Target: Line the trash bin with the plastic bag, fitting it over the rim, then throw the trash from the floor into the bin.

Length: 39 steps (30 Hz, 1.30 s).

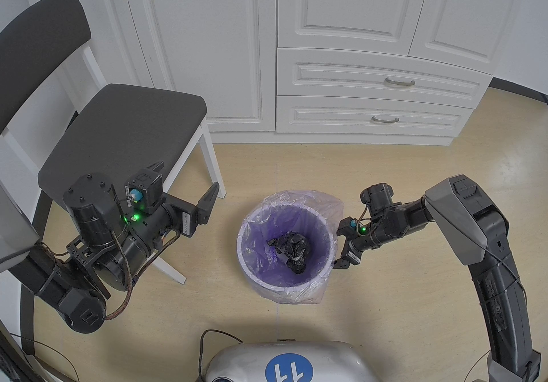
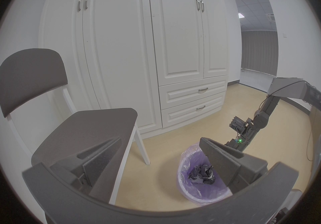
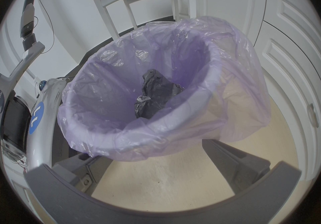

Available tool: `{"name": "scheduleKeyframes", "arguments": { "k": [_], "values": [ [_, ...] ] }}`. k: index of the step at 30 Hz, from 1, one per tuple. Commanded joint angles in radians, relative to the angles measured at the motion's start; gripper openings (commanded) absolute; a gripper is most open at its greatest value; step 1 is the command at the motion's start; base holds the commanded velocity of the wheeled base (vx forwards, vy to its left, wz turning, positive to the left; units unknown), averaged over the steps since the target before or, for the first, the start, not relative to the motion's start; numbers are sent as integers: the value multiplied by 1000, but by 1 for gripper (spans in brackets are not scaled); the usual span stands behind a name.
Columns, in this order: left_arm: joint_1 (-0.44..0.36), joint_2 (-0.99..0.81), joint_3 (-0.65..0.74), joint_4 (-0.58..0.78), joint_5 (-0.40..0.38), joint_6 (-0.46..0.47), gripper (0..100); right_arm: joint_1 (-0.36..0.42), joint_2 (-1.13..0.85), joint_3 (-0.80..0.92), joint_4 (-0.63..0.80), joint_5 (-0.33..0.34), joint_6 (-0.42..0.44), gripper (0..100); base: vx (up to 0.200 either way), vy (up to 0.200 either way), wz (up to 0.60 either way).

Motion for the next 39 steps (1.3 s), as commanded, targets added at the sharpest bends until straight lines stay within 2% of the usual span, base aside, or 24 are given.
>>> {"name": "scheduleKeyframes", "arguments": {
  "k": [1,3,4,13,23,27,35,36,39],
  "values": [
    [0,2,0,-1,1,0,100,4,26,-27,-1,1,5,100,0,0,0],
    [0,2,0,-1,1,0,100,6,26,-27,-1,2,7,100,0,0,0],
    [0,2,0,-1,1,0,100,6,26,-27,-1,2,7,0,0,0,0],
    [0,4,0,-1,1,0,100,0,23,-39,-1,1,5,0,0,0,0],
    [0,7,0,-1,1,0,100,-29,99,-162,7,1,19,0,0,0,0],
    [2,12,-1,-1,1,0,100,-45,99,-157,8,1,18,0,0,0,0],
    [2,15,-1,-5,1,0,100,-101,94,-148,10,-1,24,0,0,0,0],
    [2,16,0,-22,1,-1,100,-132,88,-152,8,1,45,0,0,0,0],
    [2,16,0,-36,2,-3,100,-160,62,-151,7,10,79,0,0,0,0]
  ]
}}
